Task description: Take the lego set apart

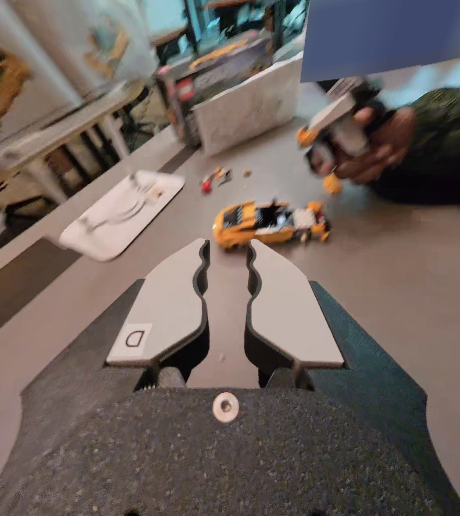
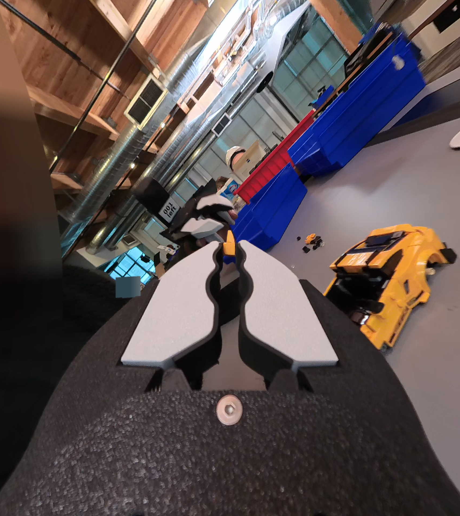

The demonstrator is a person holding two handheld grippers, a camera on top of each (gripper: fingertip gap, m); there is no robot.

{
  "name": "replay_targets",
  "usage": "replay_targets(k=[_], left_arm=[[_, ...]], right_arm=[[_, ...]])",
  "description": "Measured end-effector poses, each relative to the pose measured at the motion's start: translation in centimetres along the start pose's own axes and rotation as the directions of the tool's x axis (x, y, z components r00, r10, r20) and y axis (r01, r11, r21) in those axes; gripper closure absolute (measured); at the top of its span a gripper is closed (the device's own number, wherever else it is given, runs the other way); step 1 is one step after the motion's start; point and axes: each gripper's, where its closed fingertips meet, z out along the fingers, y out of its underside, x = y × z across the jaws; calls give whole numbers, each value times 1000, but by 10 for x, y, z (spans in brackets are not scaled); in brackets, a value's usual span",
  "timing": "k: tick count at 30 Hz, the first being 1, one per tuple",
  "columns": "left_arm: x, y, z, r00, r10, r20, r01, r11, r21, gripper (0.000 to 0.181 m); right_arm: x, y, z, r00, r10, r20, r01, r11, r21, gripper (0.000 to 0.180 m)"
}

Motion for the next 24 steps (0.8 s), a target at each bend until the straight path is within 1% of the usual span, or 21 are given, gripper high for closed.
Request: replay_targets(k=[2,5,9,13,16,18,21,24], left_arm=[[25,-22,32,997,8,-72,-3,998,69,158],[55,-36,70,988,14,-154,-1,996,88,158],[82,-44,95,966,-66,-248,89,993,83,160],[92,-51,102,936,-166,-310,205,974,98,164],[92,-55,101,935,-167,-312,215,968,128,173],[93,-56,100,937,-162,-311,213,967,137,171],[92,-55,100,928,-196,-316,248,959,136,169],[89,-53,99,910,-251,-331,306,944,127,172]], right_arm=[[-2,4,3,1000,-7,7,7,1000,-18,172],[-7,8,6,1000,-16,26,17,999,-31,172],[-13,8,7,998,-41,40,42,999,-35,172],[-18,6,7,994,-101,42,102,995,-14,172],[-20,6,8,991,-126,46,127,992,-12,172],[-21,6,8,987,-155,39,156,988,-7,172],[-19,7,10,959,-283,-20,282,959,-21,172],[-17,9,11,888,-451,-92,447,893,-57,172]])
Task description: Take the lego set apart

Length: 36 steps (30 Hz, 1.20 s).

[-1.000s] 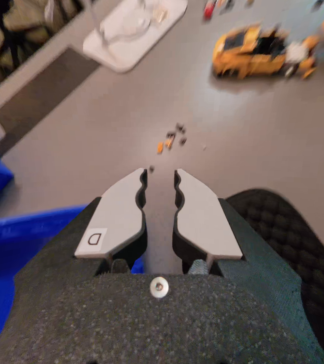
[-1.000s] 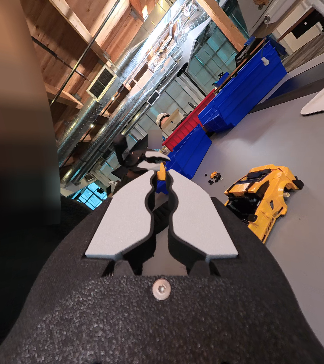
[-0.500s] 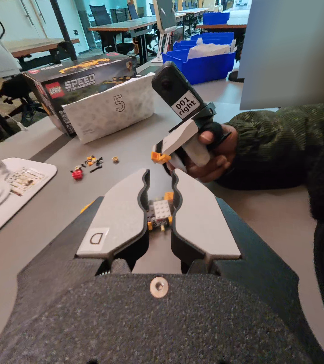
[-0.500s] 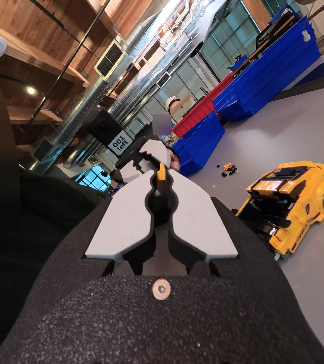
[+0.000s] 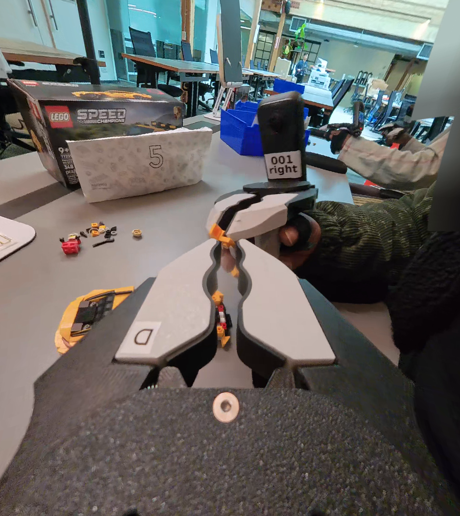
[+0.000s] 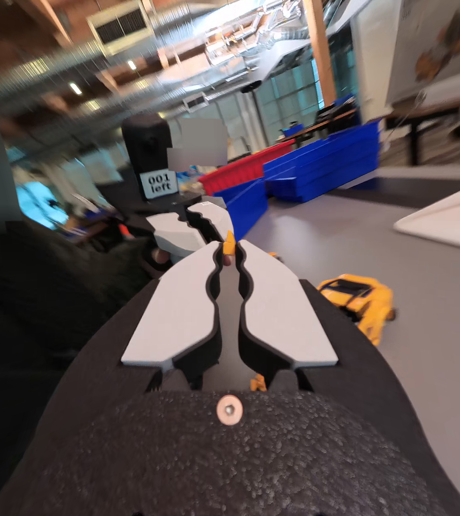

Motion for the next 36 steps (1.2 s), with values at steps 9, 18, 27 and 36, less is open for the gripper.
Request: replay_targets(k=[9,18,27,36], left_arm=[[6,12,-7,980,197,-9,-197,977,-77,173],[0,32,-7,860,507,65,-476,841,-258,174],[-1,28,-14,840,536,87,-505,830,-237,175],[3,34,-15,842,539,37,-515,821,-246,174]], right_arm=[[-10,10,2,970,-241,-13,239,966,-94,170],[-8,19,3,984,-181,-1,178,972,-153,178],[19,20,-4,984,-124,-128,99,977,-187,180],[-7,29,7,972,-233,3,229,951,-210,166]])
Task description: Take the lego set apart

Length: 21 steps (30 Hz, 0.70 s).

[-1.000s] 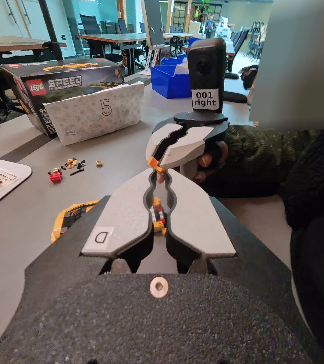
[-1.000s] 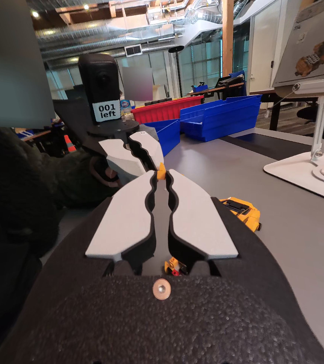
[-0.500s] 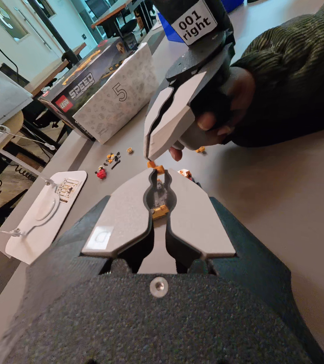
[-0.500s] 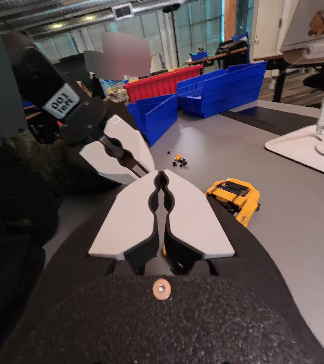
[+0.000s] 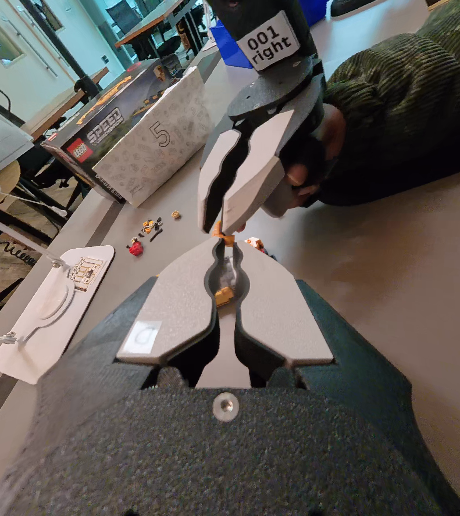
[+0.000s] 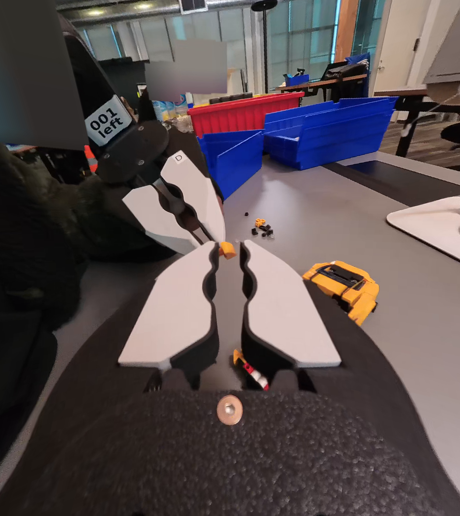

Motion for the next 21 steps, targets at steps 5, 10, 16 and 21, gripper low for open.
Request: replay_targets(k=[5,10,16,21], left_arm=[[7,-3,-2,999,30,-35,-30,999,18,175],[8,-14,-8,999,35,-40,-31,996,80,181],[-5,-11,-7,999,5,35,-7,998,58,181],[-13,-10,0,993,-5,118,1,999,37,168]], right_arm=[[-7,0,-1,998,28,60,-27,1000,-17,175],[7,-3,-5,993,118,17,-119,993,12,176],[11,-7,-6,985,174,6,-174,983,52,176],[17,-11,-5,975,216,-52,-212,974,86,176]])
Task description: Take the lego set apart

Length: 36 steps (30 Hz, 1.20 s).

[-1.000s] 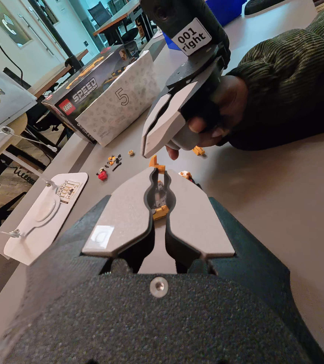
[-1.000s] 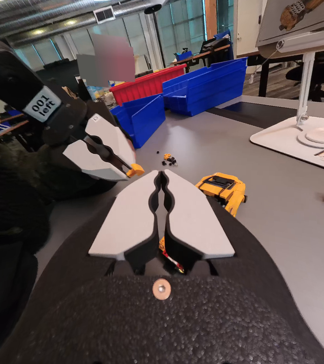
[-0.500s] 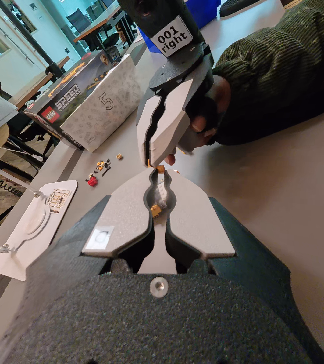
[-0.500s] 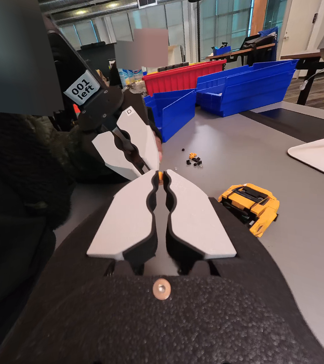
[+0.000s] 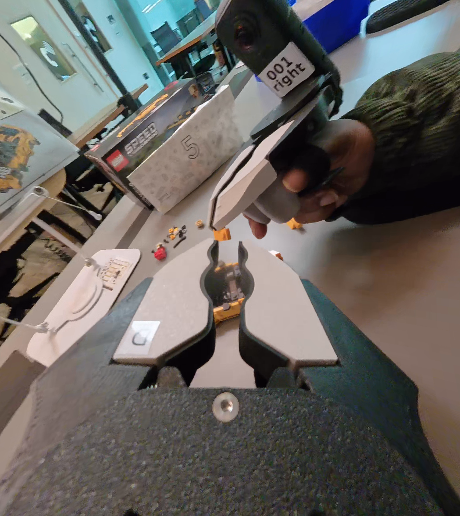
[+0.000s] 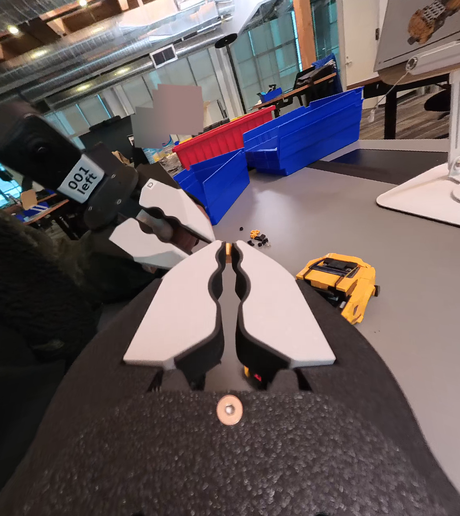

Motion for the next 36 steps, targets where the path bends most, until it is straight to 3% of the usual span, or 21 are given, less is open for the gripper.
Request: replay_targets(k=[10,16,25,32,36], left_arm=[[-8,2,6,987,95,129,-82,992,-100,175],[-2,-24,-6,989,95,113,-100,994,41,175],[-41,12,-32,995,-2,100,3,1000,-16,175],[-57,-9,-67,993,-78,87,61,980,189,175],[-49,-28,-75,972,-215,-89,233,908,349,175]], right_arm=[[-2,-1,6,996,84,-41,-83,996,28,176],[23,-2,-6,977,202,-69,-199,978,57,176],[19,-11,-10,988,144,-52,-139,987,86,176],[15,-14,-11,996,83,-46,-78,992,100,176],[-2,-14,-6,1000,19,19,-21,995,95,176]])
